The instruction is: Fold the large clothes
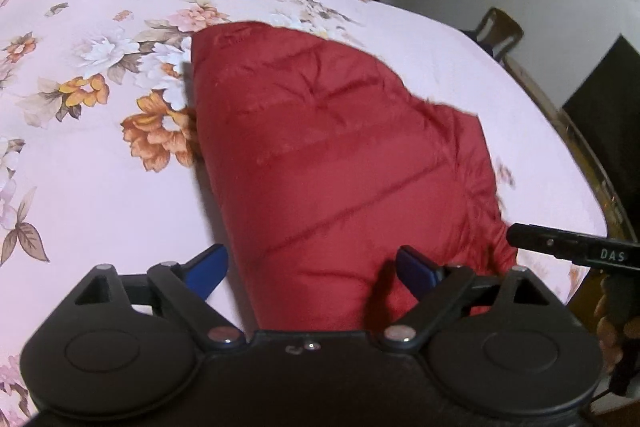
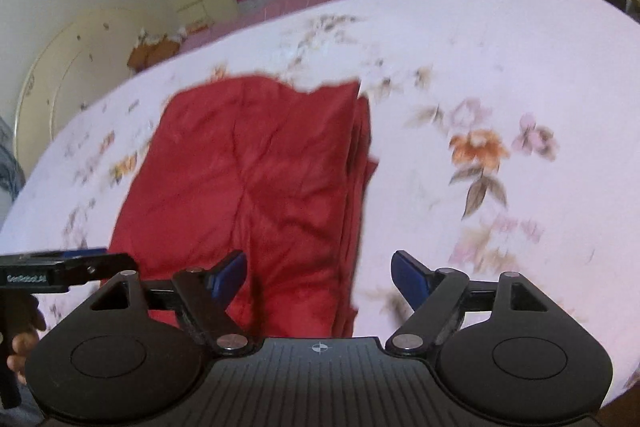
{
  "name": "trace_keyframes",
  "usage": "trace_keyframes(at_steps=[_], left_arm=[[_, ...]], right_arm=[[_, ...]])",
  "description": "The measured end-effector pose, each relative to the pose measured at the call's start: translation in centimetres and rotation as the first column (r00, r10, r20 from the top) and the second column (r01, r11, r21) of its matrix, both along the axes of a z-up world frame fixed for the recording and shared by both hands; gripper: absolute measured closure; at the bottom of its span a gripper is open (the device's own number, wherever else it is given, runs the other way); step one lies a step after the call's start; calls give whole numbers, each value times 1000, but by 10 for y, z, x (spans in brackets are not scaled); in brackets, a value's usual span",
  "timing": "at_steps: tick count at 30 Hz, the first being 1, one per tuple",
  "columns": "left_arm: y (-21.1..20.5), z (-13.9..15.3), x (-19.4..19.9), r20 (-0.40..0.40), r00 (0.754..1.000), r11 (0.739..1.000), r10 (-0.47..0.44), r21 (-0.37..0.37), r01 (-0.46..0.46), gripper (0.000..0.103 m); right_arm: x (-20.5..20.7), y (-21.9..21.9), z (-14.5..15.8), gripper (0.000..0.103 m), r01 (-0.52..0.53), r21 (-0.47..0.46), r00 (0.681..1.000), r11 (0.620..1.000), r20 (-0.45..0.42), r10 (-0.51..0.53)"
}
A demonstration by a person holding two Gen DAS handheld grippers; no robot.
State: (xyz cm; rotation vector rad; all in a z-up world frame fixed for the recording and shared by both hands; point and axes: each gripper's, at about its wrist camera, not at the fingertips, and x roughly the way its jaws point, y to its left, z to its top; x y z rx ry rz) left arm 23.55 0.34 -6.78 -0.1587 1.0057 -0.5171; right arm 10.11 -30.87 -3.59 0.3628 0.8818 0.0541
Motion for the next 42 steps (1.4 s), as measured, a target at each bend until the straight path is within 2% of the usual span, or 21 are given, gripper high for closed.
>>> trace_keyframes(at_steps=[4,6,13,18,22,25,27,28,29,33,37,42], left_arm=[[-1,-1,16,-29,999,999,36,-11,-37,10],[-2,-6,24,-61,997,999,47,-18,-49,9],[2,-23,47,-139,986,992,89,-80,-101,4],[2,-38,62,-195,976,984,95,-133,-122,2],[2,-49,65,-213,972,973,101,-181,-140,8],[1,-49,61,-200,974,969,106,-198,-146,13],[1,-47,58,-186,977,970,105,-197,-142,18],[1,-46,57,-185,977,970,108,-197,-145,21],[2,-44,56,-186,976,969,113,-199,-150,23],[2,-34,52,-169,979,971,116,-186,-147,31],[4,-18,51,-129,985,977,113,-167,-134,40],[15,7,56,-84,990,982,114,-139,-125,41]], right_arm=[[22,-6,0,22,17,45,1000,999,7,-17],[33,-11,-4,14,17,85,1000,996,9,-18],[77,-19,-27,14,-12,192,1000,981,-22,16],[101,-32,-55,11,-5,305,997,952,-71,27],[109,-40,-75,9,-2,401,995,916,-90,42],[111,-38,-78,10,-33,413,996,910,-66,66],[112,-37,-80,31,-56,430,994,901,-60,90],[113,-38,-83,36,-50,466,993,883,-68,92],[113,-39,-86,46,-46,500,992,865,-76,96],[113,-37,-86,66,-46,539,992,841,-76,102],[111,-29,-67,71,-80,505,993,859,-36,114],[117,-15,-53,72,-89,532,994,842,-8,110]])
